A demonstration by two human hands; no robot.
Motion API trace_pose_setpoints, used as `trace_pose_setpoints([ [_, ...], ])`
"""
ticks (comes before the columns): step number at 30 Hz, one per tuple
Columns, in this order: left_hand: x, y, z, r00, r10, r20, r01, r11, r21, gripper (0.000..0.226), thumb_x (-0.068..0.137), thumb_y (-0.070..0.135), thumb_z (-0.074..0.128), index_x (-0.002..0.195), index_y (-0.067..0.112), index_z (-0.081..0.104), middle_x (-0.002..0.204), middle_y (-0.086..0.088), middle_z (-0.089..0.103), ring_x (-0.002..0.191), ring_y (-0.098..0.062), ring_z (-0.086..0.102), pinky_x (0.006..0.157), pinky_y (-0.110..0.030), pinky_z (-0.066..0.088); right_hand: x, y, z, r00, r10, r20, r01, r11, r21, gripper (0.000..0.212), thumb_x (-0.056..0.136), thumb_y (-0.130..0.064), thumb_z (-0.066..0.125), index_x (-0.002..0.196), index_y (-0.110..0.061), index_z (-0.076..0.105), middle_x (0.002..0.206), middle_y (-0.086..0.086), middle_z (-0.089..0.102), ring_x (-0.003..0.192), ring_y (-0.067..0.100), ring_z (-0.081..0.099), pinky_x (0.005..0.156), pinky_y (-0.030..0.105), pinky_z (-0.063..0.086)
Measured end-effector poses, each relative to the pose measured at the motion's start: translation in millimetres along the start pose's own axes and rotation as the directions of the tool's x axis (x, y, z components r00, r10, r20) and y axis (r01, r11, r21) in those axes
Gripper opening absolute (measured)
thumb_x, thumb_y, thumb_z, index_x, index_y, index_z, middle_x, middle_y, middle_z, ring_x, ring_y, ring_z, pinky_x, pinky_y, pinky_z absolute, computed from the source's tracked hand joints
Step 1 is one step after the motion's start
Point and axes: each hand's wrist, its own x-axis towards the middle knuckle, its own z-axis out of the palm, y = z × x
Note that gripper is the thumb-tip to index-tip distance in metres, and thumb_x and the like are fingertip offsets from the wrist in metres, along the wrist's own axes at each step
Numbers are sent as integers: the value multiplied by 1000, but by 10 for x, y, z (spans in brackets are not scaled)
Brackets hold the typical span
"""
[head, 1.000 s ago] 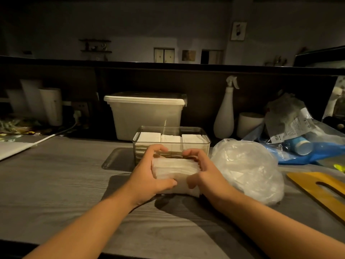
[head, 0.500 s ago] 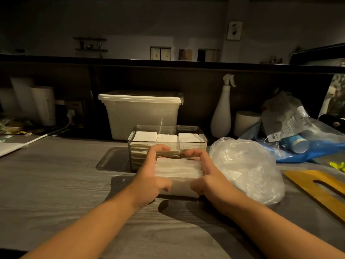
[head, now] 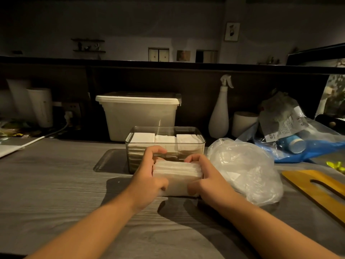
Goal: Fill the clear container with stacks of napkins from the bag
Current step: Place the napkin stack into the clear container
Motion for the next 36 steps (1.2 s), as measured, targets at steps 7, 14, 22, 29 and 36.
trace_pose_setpoints([
  [7,58,-14,78,999,1,-35,-4,997,-78,68,65,-18,55,113,29,45,107,-17,47,84,-23,51,56,-20,46,10,-4,75,1000,-12,-23,14,998,63,71,56,-1,60,119,-33,52,121,5,56,104,24,62,70,28,56],
  [14,30,-42,-36,999,-42,-27,39,996,-86,66,79,-24,46,115,32,45,107,-23,53,89,-28,55,69,-33,49,17,30,-124,985,37,-166,-27,998,65,50,76,20,58,110,-18,60,102,8,67,87,21,67,64,29,57],
  [22,76,-80,11,995,46,-88,-51,997,-66,69,72,-14,59,116,36,43,114,-11,49,99,-25,56,67,-23,55,60,41,-58,981,-40,-189,46,999,27,54,75,17,59,113,-21,58,108,8,66,95,22,66,74,33,59],
  [29,90,-45,16,997,-26,-79,20,997,-68,69,66,-14,53,116,33,41,105,-12,41,87,-22,45,65,-25,43,93,30,37,999,6,-33,-7,1000,-24,64,56,-10,60,115,-31,50,117,1,51,103,23,57,67,26,56],
  [36,78,-21,42,999,-40,-33,40,999,-21,62,82,-22,42,121,27,40,100,-10,42,89,-20,45,70,-20,42,80,28,2,994,93,-65,-97,993,-67,48,66,-9,61,108,-30,51,108,8,54,85,25,58,53,29,48],
])
